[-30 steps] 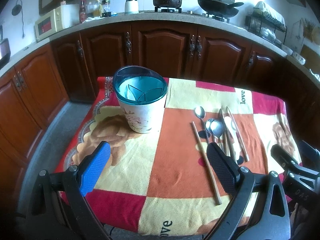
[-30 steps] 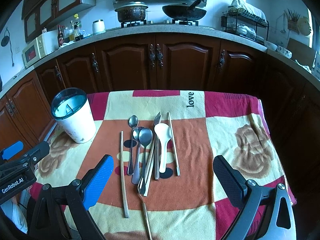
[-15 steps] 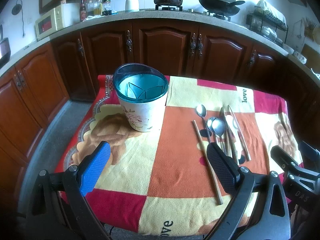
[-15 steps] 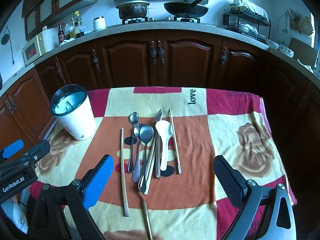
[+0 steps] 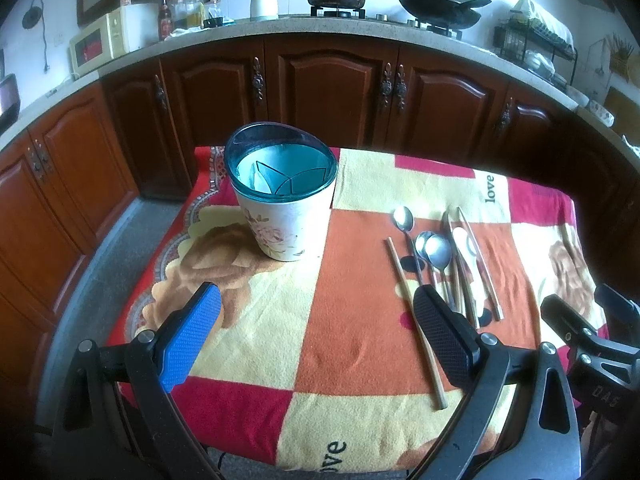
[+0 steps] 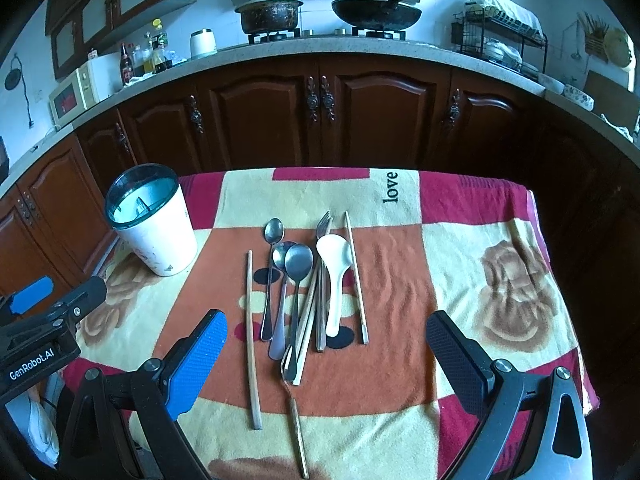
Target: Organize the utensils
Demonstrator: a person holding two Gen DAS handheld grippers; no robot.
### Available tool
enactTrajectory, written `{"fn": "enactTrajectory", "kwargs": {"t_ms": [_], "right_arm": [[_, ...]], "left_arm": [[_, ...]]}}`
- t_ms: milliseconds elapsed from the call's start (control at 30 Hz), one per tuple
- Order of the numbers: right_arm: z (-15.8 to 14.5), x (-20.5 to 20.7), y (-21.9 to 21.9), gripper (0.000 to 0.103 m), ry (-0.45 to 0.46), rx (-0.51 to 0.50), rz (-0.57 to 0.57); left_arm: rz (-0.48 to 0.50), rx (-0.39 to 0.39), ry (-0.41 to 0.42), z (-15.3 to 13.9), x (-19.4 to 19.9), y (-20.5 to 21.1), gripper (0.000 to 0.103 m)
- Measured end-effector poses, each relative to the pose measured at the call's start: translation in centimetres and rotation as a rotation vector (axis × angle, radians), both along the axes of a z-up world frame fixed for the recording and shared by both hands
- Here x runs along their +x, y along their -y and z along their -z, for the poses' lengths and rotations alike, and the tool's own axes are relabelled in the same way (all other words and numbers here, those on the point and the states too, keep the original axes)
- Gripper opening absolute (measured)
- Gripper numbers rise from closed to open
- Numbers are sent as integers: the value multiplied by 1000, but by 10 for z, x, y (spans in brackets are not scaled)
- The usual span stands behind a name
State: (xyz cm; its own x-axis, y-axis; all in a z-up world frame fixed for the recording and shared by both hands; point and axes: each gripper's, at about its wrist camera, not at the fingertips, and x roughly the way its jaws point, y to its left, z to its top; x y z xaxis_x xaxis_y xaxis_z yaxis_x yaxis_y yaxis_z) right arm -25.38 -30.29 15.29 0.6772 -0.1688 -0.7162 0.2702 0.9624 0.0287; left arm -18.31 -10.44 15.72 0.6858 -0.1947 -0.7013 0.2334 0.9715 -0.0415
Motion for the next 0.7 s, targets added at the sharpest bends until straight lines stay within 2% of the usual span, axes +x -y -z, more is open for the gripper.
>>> {"fn": "enactTrajectory", "kwargs": {"t_ms": [500, 700], "right_arm": [[-2, 2, 16, 99, 8, 8, -1], [3, 9, 31, 97, 3, 30, -12]], "left_arm": [[51, -39, -52, 1, 21, 6, 98], [91, -50, -114, 12, 37, 17, 87]]}}
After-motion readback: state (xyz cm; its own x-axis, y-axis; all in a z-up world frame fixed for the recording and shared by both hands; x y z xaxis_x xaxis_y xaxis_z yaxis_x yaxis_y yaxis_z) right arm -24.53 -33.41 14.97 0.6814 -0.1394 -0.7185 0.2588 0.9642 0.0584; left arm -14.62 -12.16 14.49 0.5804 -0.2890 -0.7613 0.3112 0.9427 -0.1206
